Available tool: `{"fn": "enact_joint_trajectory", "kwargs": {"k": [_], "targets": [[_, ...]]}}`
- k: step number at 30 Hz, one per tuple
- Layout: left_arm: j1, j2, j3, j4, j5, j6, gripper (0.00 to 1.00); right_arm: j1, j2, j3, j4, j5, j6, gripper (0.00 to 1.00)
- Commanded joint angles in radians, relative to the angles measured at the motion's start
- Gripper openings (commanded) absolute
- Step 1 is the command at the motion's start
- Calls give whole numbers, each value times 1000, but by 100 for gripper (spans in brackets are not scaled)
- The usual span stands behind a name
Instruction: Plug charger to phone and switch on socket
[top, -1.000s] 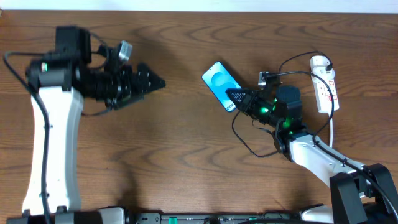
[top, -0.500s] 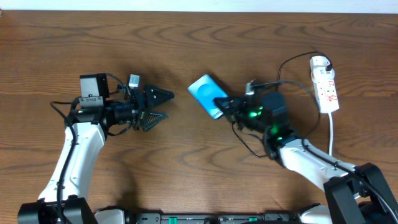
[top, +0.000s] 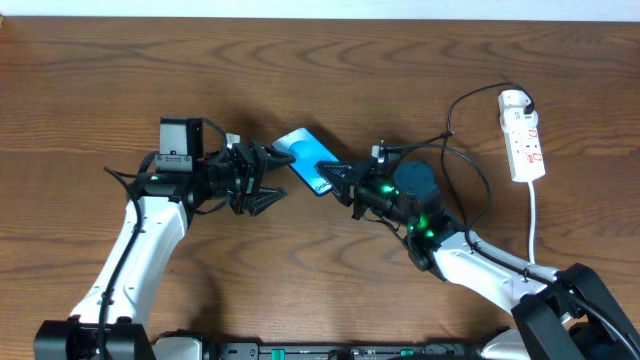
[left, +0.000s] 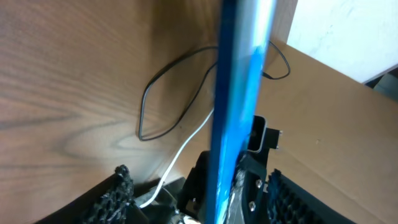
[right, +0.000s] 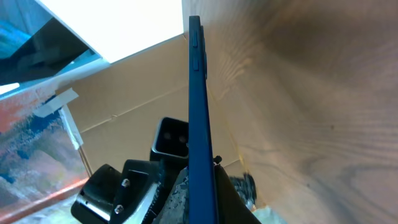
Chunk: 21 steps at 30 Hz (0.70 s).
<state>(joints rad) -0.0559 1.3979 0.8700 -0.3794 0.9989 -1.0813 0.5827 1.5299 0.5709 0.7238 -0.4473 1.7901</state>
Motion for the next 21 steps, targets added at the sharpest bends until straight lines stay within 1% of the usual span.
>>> {"fn": "enact_joint_trajectory", "kwargs": {"k": [1,3,5,10,12,14,17,20,21], "targets": [[-8,-5,1,41,-25,-43,67,24,-24,2,17,2,77,1],[-8,-5,1,61,-25,-43,64,34,-24,2,22,-5,108,1],[-8,-5,1,66,-25,-43,59,47,-24,2,21,-7,162,1],[-8,-5,1,68,-25,-43,51,73,-24,2,22,-6,259,1],[-8,-5,1,68,-26,-43,47,80,-24,2,29,-3,261,1],[-11,-5,1,68,-38,-43,45,87,-24,2,40,1,261,1],[-27,-5,1,68,-63,-43,39,89,-24,2,67,4,261,1],[-43,-5,1,72,-77,-43,37,89,-24,2,77,5,261,1],[-48,-5,1,79,-77,-43,34,89,-24,2,77,5,261,1]]}}
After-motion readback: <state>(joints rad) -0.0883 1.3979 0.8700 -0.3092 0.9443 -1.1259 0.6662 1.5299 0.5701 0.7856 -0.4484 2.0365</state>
